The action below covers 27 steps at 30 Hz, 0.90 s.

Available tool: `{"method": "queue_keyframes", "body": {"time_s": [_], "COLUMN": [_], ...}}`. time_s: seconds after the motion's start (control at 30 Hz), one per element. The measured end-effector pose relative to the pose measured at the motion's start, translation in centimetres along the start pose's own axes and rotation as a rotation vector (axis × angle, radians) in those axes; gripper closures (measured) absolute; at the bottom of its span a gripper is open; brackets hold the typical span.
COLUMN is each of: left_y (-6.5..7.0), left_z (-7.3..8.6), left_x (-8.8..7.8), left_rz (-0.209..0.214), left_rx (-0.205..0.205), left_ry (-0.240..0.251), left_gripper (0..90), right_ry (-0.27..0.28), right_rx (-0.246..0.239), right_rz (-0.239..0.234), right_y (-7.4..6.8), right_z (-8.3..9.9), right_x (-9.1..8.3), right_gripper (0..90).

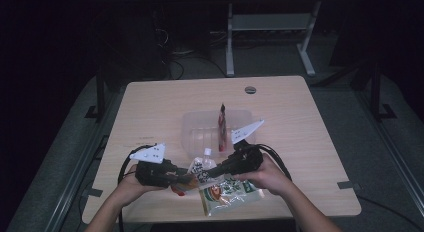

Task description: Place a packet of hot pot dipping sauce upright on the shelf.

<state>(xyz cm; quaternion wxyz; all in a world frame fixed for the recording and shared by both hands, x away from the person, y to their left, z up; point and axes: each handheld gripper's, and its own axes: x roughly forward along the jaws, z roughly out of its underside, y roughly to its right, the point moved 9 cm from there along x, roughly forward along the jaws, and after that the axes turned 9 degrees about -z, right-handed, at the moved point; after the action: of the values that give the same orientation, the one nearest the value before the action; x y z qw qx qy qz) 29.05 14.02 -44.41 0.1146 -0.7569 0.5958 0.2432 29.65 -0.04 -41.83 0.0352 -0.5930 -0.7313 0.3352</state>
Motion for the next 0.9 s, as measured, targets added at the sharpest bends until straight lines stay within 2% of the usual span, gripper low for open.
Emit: {"method": "queue_keyframes", "body": {"time_s": [0.13,0.43,0.6,0.67,0.9], "left_y": [-0.2,-0.5,-0.8,-0.8,-1.1], "left_z": [0.1,0.1,0.1,0.2,0.2], "left_x": [-0.3,-0.9,-1.2,-1.5,-1.9], "left_rz": [0.010,0.015,0.020,0.022,0.023], "left_rx": [-0.013,-0.041,-0.044,-0.058,-0.064], "left_ry": [0.008,0.032,0.039,0.043,0.057], "left_gripper": [71.5,71.5,71.6,71.6,73.0], "right_ry": [-0.003,-0.008,-0.008,-0.007,-0.009], "right_rx": [-0.004,-0.017,-0.020,-0.023,-0.037], "right_rz": [0.001,0.019,0.028,0.030,0.039], "right_y": [0.0,0.0,0.0,0.0,0.1], "right_z": [0.0,0.0,0.0,0.0,0.0], "right_x": [0.0,-0.1,-0.2,-0.2,-0.3], "right_gripper": [90.0,90.0,90.0,90.0,90.0]}}
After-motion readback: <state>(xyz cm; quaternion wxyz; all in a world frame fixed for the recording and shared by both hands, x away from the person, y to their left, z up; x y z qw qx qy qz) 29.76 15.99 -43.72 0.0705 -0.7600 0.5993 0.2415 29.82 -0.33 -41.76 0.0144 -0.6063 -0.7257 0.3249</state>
